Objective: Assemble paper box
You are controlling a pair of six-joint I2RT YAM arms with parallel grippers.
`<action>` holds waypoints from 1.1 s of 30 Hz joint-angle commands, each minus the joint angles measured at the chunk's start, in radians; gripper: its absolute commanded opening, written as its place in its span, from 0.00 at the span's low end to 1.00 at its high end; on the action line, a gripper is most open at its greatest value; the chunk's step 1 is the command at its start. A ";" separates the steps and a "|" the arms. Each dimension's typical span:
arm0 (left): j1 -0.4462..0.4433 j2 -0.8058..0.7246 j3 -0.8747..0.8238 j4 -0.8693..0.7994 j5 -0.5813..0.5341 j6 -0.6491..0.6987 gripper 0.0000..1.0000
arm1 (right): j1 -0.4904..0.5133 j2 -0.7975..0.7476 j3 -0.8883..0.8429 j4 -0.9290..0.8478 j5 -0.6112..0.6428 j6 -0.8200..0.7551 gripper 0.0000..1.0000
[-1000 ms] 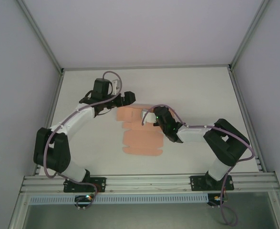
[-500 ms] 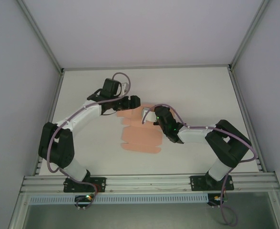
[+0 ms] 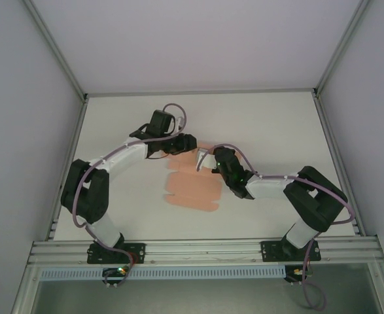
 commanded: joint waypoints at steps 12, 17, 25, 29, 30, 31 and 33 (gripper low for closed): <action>0.028 -0.055 -0.051 0.075 -0.110 -0.074 0.33 | -0.010 -0.105 0.016 -0.041 -0.158 -0.002 0.00; 0.072 -0.198 -0.157 0.068 -0.165 -0.032 0.92 | -0.065 -0.153 0.042 -0.119 -0.285 0.031 0.00; 0.243 -0.422 -0.367 -0.087 -0.322 0.006 1.00 | -0.074 -0.169 -0.026 -0.060 -0.268 0.060 0.00; 0.365 -0.461 -0.471 -0.062 -0.300 0.017 1.00 | -0.073 -0.177 -0.011 -0.093 -0.284 0.061 0.00; 0.373 -0.463 -0.489 -0.041 -0.296 0.033 1.00 | -0.074 -0.176 -0.003 -0.096 -0.288 0.055 0.00; 0.375 -0.462 -0.503 -0.022 -0.287 0.041 1.00 | -0.075 -0.175 0.007 -0.102 -0.290 0.048 0.00; 0.372 -0.449 -0.541 0.061 -0.217 0.058 0.94 | -0.074 -0.172 0.035 -0.130 -0.291 0.047 0.00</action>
